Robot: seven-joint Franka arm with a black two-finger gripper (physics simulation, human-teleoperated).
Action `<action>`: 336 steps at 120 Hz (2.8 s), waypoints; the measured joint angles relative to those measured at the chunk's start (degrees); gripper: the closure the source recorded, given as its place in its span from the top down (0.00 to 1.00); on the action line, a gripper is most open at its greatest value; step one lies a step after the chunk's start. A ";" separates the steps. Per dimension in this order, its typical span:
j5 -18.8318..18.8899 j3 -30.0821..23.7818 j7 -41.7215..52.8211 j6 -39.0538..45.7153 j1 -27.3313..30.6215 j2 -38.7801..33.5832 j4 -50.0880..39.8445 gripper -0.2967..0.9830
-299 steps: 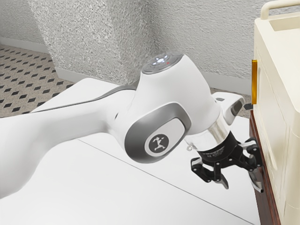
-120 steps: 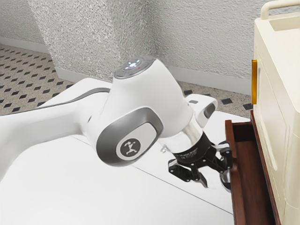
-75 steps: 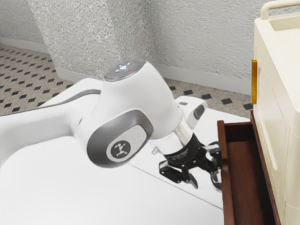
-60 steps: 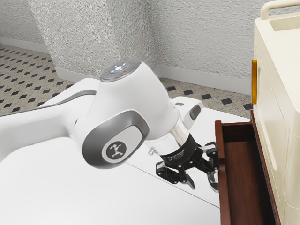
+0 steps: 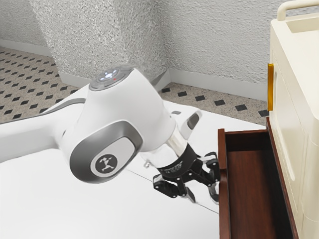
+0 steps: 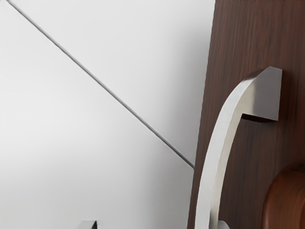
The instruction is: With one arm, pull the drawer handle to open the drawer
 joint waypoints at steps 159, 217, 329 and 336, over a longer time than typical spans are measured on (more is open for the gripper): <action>2.61 0.77 -3.01 0.04 1.43 -8.27 -8.18 0.44; 3.58 1.34 -3.47 0.75 1.90 -9.16 -9.01 0.46; 8.03 1.42 -3.77 0.20 1.99 -12.73 -6.76 0.48; 8.54 1.28 -5.03 -3.60 2.74 -10.92 2.48 0.53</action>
